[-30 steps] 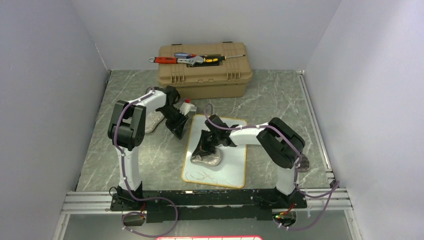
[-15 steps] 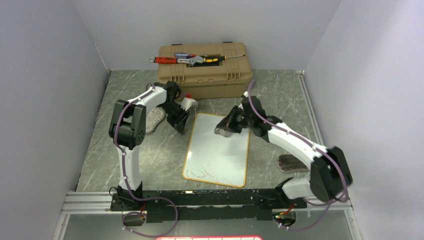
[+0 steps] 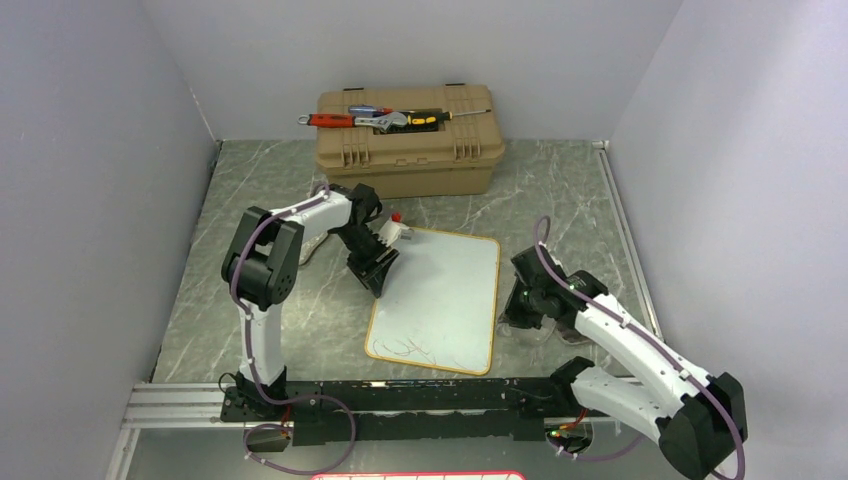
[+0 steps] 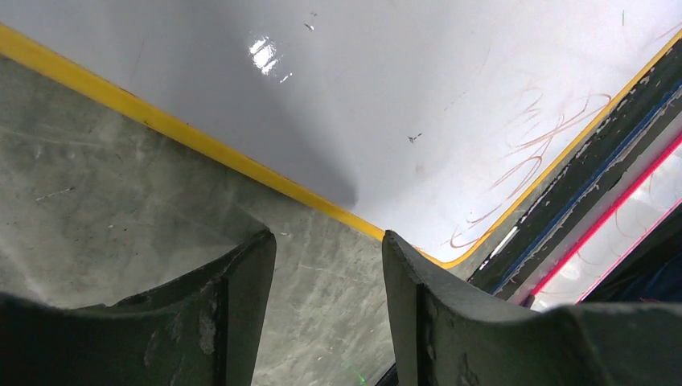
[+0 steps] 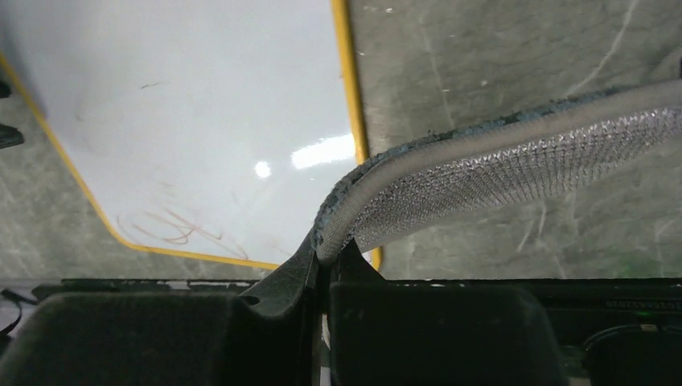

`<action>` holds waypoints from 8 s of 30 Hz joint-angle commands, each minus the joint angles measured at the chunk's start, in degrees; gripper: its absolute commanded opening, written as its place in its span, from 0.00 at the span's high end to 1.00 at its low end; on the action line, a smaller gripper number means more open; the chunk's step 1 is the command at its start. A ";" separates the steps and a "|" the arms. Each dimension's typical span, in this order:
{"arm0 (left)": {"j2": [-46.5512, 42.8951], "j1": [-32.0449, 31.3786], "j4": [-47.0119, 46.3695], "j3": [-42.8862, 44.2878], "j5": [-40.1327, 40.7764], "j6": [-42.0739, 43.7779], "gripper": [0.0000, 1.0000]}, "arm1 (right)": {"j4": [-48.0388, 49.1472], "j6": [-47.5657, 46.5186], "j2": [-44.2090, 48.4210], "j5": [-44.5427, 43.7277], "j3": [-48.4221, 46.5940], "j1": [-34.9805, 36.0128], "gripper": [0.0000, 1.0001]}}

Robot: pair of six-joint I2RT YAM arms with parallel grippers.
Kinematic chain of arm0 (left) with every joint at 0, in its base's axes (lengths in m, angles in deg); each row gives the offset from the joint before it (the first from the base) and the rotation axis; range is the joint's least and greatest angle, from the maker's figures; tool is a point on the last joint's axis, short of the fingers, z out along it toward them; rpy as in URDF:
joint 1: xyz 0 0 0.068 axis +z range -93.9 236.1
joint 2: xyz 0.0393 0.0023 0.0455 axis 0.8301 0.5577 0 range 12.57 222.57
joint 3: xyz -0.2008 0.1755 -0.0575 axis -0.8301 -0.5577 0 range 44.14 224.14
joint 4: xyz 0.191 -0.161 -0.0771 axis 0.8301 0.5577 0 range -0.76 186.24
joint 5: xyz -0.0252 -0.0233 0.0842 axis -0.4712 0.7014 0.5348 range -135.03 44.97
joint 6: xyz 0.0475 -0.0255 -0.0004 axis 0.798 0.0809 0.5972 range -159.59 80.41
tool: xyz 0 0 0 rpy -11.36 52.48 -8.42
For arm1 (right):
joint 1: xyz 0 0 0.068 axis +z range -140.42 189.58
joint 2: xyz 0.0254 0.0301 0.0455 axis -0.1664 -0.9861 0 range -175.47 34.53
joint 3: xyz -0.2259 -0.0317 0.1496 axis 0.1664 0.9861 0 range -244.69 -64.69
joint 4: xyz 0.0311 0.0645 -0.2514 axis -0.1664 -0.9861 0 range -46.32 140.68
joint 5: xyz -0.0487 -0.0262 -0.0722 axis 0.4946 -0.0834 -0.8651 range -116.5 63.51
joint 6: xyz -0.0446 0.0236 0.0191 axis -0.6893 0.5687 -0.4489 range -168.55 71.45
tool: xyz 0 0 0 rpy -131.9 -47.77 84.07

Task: Erase the whiteboard
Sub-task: Erase the whiteboard at the center of the board.

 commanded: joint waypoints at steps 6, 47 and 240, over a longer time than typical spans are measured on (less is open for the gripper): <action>5.73 -0.86 -2.25 0.54 2.43 -1.35 0.56 | 11.75 4.62 0.77 10.67 12.25 2.11 1.00; 15.14 -2.31 -3.29 0.14 3.41 -7.70 0.96 | 44.94 7.77 -42.14 13.31 1.03 26.13 1.00; 6.55 0.08 -13.20 -2.65 13.58 -11.03 0.97 | 38.56 15.55 -19.96 0.42 21.07 34.24 1.00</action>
